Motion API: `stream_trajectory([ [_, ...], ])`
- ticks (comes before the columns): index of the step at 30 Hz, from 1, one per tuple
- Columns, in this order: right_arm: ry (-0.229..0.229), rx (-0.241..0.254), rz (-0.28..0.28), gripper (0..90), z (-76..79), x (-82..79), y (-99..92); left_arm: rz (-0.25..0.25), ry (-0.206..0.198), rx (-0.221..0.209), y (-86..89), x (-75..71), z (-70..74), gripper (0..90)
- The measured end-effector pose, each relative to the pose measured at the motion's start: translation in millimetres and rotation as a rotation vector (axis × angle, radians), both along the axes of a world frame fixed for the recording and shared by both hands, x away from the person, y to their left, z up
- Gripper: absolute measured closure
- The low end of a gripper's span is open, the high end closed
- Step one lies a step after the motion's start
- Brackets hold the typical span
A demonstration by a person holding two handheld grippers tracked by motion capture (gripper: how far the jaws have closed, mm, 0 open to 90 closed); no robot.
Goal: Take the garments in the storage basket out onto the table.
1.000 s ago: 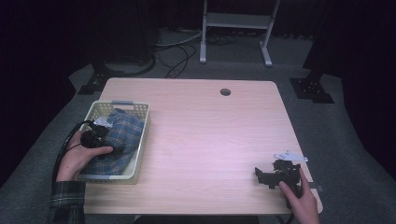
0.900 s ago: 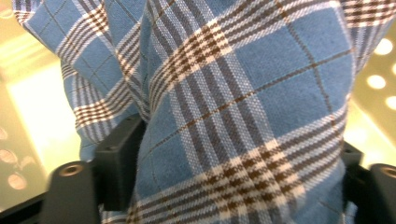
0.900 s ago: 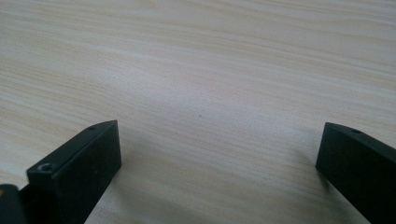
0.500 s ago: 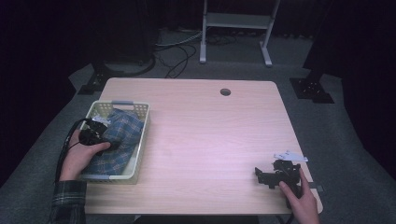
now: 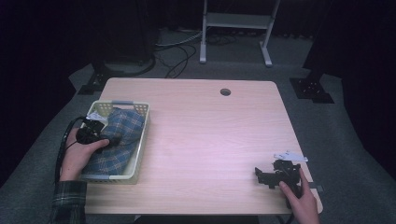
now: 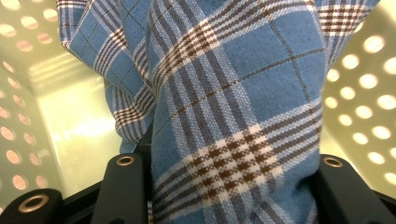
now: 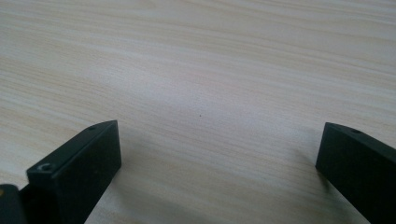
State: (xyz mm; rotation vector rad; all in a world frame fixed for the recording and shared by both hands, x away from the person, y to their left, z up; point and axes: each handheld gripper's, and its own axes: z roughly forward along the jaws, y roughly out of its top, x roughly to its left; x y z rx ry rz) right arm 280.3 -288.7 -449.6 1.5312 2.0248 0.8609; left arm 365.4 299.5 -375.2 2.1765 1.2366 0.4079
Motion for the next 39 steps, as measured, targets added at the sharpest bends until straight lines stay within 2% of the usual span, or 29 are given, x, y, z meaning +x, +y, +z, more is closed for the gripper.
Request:
stream_trajectory([
  [3, 0.000, 0.000, 0.000, 0.0, 0.0, 0.0, 0.0, 0.005, -0.015, -0.011, 1.5, -1.4, 2.8, 49.7],
  [8, 0.000, 0.000, 0.000, 0.0, 0.0, 0.0, 0.0, 0.014, -0.050, -0.078, 5.7, -4.1, 9.0, 49.7],
  [12, 0.000, 0.000, 0.000, 0.0, 0.0, 0.0, 0.0, 0.017, -0.081, -0.112, 7.0, -6.3, 13.5, 49.7],
  [33, 0.000, 0.000, 0.000, 0.0, 0.0, 0.0, 0.0, 0.041, -0.348, -0.327, 11.3, -22.1, 40.4, 49.1],
  [37, 0.000, 0.000, 0.000, 0.0, 0.0, 0.0, 0.0, 0.062, -0.398, -0.335, 10.4, -25.9, 44.9, 49.0],
  [39, 0.000, 0.000, 0.000, 0.0, 0.0, 0.0, 0.0, 0.063, -0.430, -0.353, 10.5, -27.7, 46.5, 49.0],
])
